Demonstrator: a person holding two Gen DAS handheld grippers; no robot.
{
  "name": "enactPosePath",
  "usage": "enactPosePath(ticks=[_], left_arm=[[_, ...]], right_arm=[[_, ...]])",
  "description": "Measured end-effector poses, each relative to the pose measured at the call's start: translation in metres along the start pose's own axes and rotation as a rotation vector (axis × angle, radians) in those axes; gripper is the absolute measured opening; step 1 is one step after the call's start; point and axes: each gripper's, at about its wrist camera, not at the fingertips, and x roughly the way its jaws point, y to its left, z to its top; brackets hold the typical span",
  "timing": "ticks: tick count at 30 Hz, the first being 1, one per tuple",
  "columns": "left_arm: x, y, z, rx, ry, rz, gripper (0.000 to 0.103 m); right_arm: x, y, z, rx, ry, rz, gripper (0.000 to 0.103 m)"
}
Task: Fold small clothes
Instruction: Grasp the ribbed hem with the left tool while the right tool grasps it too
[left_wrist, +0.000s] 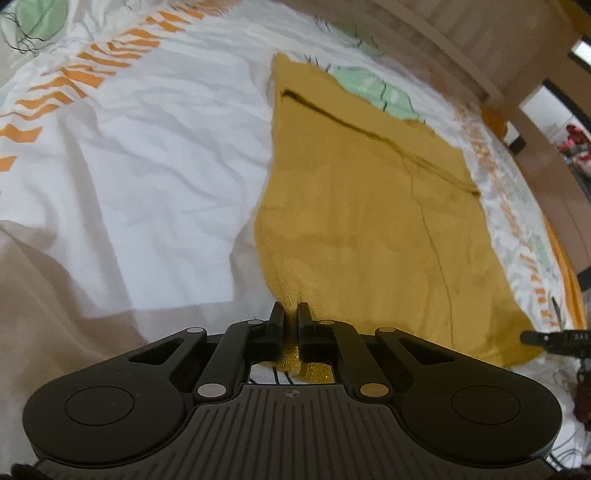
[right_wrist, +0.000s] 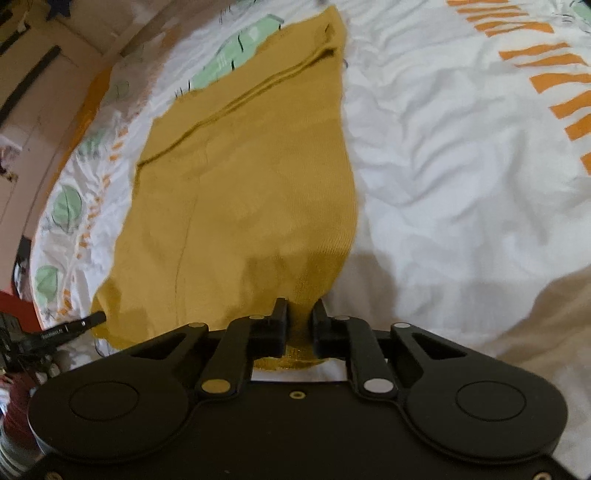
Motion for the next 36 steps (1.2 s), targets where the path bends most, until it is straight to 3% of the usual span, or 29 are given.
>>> enactPosePath(ticks=[6,11,12,14,16,18,20,25,27,28,29,36], left_arm=[[-0.005,0.008,0.002,-0.041,-0.032,0.001,0.006],[0.000,0.010,0.004,-0.060,-0.012,0.015,0.006],[0.001,0.011,0.004,-0.059,0.000,0.018,0.006],[0.005,0.011,0.005,-0.057,0.030,0.016,0.007],[0.009,0.012,0.005,-0.062,0.057,0.015,0.007],[0.012,0.013,0.005,-0.070,0.075,0.022,0.012],[0.016,0.015,0.005,-0.075,0.104,0.016,0.025],[0.021,0.012,0.004,-0.056,0.123,0.013,0.030],[0.020,0.012,0.004,-0.049,0.123,0.005,0.028],[0.020,0.012,0.003,-0.043,0.121,-0.009,0.024],[0.019,0.011,0.003,-0.036,0.124,-0.032,0.008],[-0.002,0.001,0.004,-0.021,-0.005,-0.096,0.006]], right_arm=[[-0.022,-0.011,-0.003,0.065,-0.050,-0.009,0.023],[-0.025,-0.020,-0.003,0.103,-0.052,-0.048,0.030],[-0.022,-0.022,-0.002,0.110,-0.035,-0.045,0.033],[-0.015,-0.021,-0.001,0.101,-0.010,-0.062,0.054],[-0.009,-0.018,0.001,0.081,0.013,-0.077,0.060],[-0.004,-0.017,0.002,0.062,0.043,-0.091,0.061],[0.001,-0.018,0.002,0.055,0.072,-0.095,0.065],[0.012,-0.018,0.002,0.049,0.130,-0.088,0.066],[0.012,-0.017,0.002,0.041,0.145,-0.068,0.063],[0.013,-0.017,0.001,0.036,0.152,-0.047,0.046],[0.013,-0.016,0.000,0.032,0.153,-0.035,0.018],[-0.016,-0.013,-0.002,0.025,-0.013,0.083,0.017]])
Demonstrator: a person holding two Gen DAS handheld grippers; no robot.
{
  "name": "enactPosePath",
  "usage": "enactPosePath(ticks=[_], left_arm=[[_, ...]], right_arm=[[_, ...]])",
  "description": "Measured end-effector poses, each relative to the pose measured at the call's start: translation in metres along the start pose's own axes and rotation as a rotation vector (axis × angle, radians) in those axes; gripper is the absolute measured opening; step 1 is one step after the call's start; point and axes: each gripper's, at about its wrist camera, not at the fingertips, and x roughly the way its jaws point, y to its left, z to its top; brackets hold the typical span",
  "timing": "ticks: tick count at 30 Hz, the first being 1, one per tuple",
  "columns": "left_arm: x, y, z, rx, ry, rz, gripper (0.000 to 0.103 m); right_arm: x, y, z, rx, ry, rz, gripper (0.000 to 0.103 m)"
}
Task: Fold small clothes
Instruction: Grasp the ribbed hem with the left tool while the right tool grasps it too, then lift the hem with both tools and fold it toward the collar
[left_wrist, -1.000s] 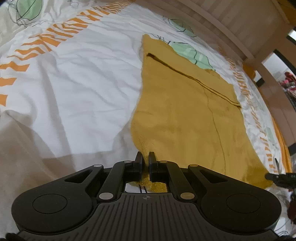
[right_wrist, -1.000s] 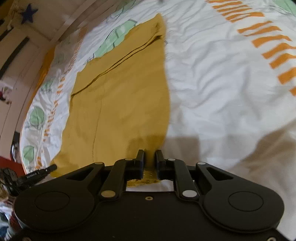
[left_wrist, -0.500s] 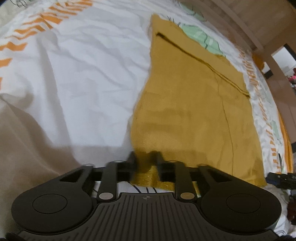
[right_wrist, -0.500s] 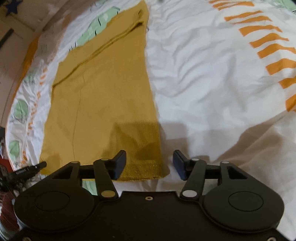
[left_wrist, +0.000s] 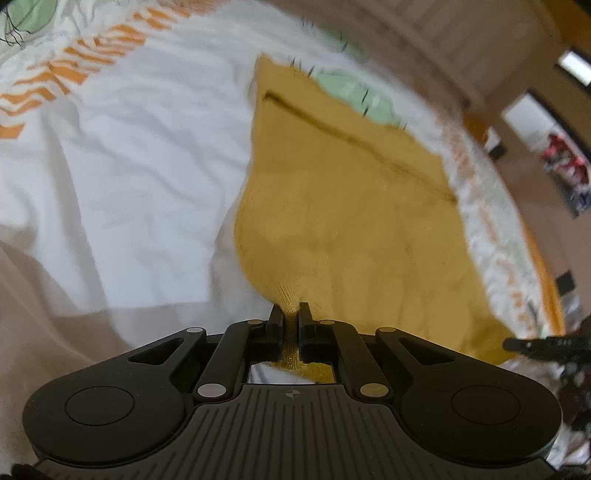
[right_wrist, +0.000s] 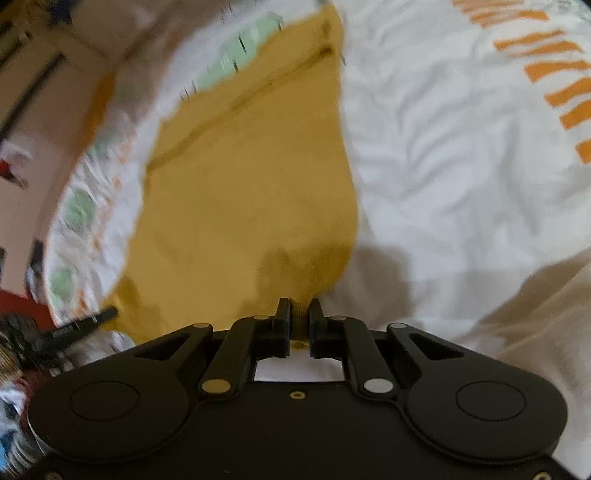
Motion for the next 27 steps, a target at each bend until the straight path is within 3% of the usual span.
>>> enactPosePath(ticks=[14,19,27], left_arm=[[-0.025,-0.013,0.045,-0.072,-0.183,-0.094,0.006],[-0.021,-0.017,0.082,-0.103,-0.244,-0.122,0.006],[0.010,-0.025,0.157,-0.101,-0.354,-0.122,0.006]], right_arm=[[-0.005,0.017,0.044,0.031,-0.224,0.163,0.016],[0.003,0.023,0.081,0.039,-0.293,0.211,0.016],[0.033,0.022,0.156,0.059,-0.408,0.210,0.016]])
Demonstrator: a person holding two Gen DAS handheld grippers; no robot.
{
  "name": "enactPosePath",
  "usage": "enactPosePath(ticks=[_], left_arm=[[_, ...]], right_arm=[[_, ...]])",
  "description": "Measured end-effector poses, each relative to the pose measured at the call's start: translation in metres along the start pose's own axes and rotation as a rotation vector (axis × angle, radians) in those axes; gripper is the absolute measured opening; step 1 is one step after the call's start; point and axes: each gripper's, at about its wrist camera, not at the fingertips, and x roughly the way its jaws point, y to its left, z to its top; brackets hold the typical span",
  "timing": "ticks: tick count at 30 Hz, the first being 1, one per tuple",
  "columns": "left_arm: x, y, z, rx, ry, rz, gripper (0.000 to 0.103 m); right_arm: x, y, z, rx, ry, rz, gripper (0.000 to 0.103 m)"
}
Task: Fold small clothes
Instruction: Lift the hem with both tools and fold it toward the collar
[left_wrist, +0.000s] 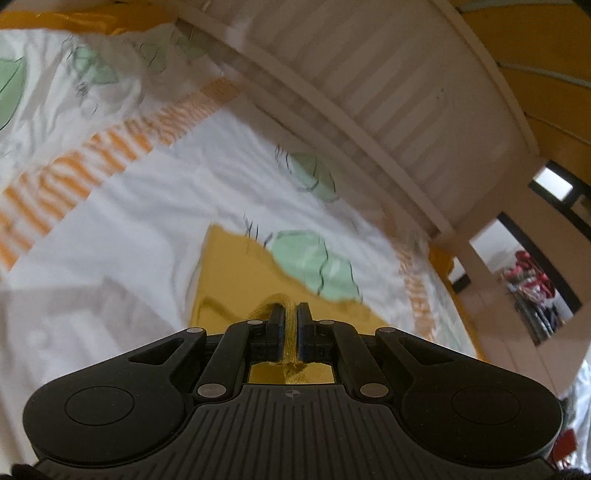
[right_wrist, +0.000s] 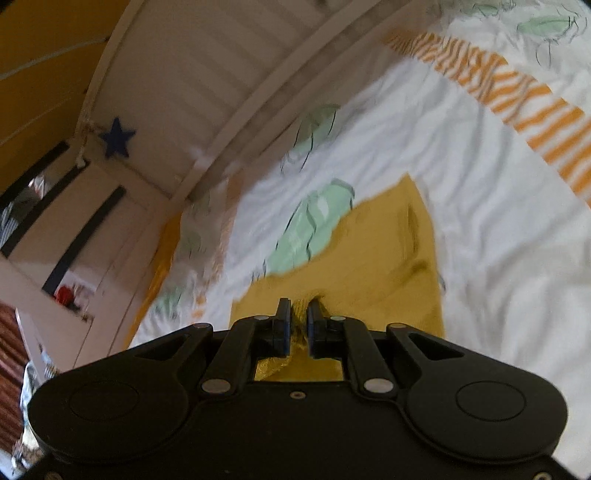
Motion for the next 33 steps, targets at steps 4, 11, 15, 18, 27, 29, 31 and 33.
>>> enactPosePath(ticks=[4,11,15,18,27,29,31,33], left_arm=[[0.037,0.003,0.020,-0.019,-0.019,0.007,0.006],[0.103,0.015,0.034,-0.019,-0.013,0.079,0.006],[0.131,0.024,0.032,-0.015,0.002,0.132,0.006],[0.141,0.031,0.031,-0.026,0.011,0.147,0.006],[0.148,0.036,0.032,-0.026,0.030,0.172,0.006],[0.149,0.034,0.031,-0.019,0.033,0.173,0.006],[0.149,0.033,0.031,-0.013,0.035,0.172,0.006],[0.150,0.032,0.030,-0.014,0.036,0.172,0.006]], right_arm=[[0.034,-0.012,0.025,0.020,-0.042,-0.025,0.016],[0.089,-0.042,0.045,0.020,-0.045,-0.108,0.011],[0.105,-0.048,0.044,-0.037,-0.049,-0.150,0.018],[0.104,-0.050,0.043,-0.036,-0.063,-0.151,0.019],[0.099,-0.050,0.041,-0.047,-0.020,-0.154,0.049],[0.100,-0.049,0.038,-0.052,-0.004,-0.157,0.049],[0.103,-0.048,0.036,-0.057,0.019,-0.173,0.049],[0.107,-0.049,0.033,-0.065,0.033,-0.180,0.049]])
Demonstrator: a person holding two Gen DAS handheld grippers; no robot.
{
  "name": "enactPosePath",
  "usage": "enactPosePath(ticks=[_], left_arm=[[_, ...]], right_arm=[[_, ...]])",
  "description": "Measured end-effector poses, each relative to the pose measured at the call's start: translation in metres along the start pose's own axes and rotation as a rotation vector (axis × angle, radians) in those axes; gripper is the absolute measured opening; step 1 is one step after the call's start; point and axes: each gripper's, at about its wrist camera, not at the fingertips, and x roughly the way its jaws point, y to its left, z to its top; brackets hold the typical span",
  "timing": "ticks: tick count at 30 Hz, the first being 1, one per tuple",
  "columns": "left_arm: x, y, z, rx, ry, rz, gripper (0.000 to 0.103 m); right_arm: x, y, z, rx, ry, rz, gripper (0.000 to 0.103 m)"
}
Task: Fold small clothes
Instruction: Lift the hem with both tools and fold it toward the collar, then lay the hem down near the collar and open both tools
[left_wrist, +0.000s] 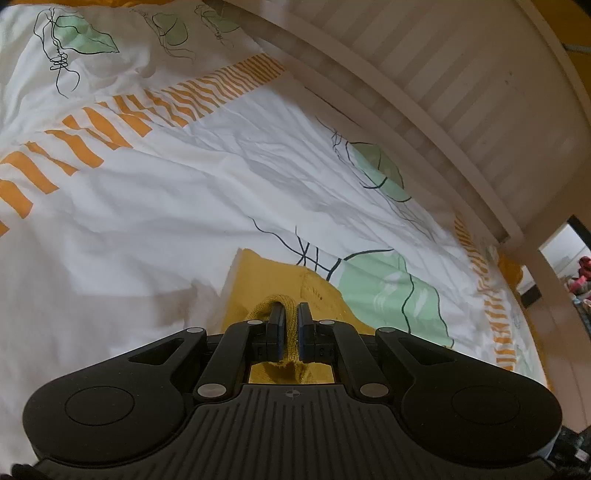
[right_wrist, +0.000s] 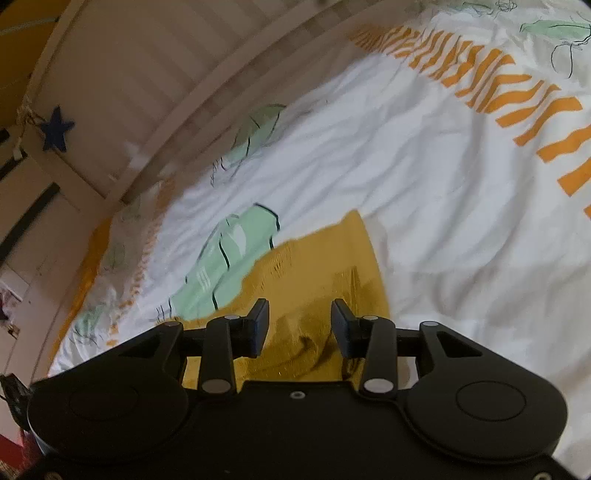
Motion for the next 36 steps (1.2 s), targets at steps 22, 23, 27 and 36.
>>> enactPosePath(ticks=[22,23,27,36], left_arm=[[0.034,0.004,0.017,-0.001,0.003,0.033,0.007],[0.036,0.006,0.017,-0.002,0.000,0.036,0.007],[0.036,0.009,0.020,-0.010,0.008,0.026,0.031],[-0.016,-0.023,0.008,0.217,-0.084,0.072,0.047]], right_arm=[[0.054,-0.009,0.042,0.110,-0.061,-0.064,0.010],[0.056,-0.011,0.041,0.110,-0.055,-0.067,0.012],[0.048,-0.017,0.041,0.124,-0.093,-0.097,0.022],[0.012,0.025,0.021,-0.168,-0.118,-0.168,0.060]])
